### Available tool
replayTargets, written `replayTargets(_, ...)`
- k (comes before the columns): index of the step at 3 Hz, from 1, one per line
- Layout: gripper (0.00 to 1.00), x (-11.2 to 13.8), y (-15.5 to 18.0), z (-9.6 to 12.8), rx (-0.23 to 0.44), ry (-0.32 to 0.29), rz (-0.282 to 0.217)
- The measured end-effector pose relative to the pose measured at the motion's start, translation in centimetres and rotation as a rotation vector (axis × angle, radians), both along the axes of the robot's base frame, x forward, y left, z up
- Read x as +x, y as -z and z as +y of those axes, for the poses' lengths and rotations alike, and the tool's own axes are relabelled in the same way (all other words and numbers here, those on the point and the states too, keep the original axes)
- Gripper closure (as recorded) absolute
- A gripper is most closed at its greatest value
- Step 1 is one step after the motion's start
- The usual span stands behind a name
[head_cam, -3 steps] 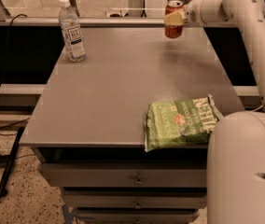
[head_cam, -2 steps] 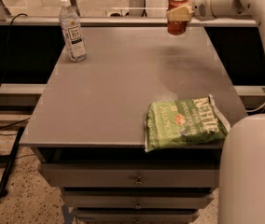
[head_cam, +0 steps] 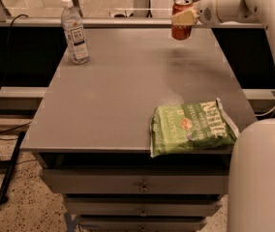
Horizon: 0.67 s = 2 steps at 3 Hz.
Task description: Move coke can near green jalapeno chip bag
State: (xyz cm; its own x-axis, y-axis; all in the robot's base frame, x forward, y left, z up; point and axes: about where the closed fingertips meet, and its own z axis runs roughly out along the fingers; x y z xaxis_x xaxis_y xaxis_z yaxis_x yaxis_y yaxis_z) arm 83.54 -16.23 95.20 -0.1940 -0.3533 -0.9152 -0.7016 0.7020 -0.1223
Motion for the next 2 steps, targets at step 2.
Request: replayTargets(2,1.00,-5.4,0.2,-0.1,-0.011,-0.085,0.026)
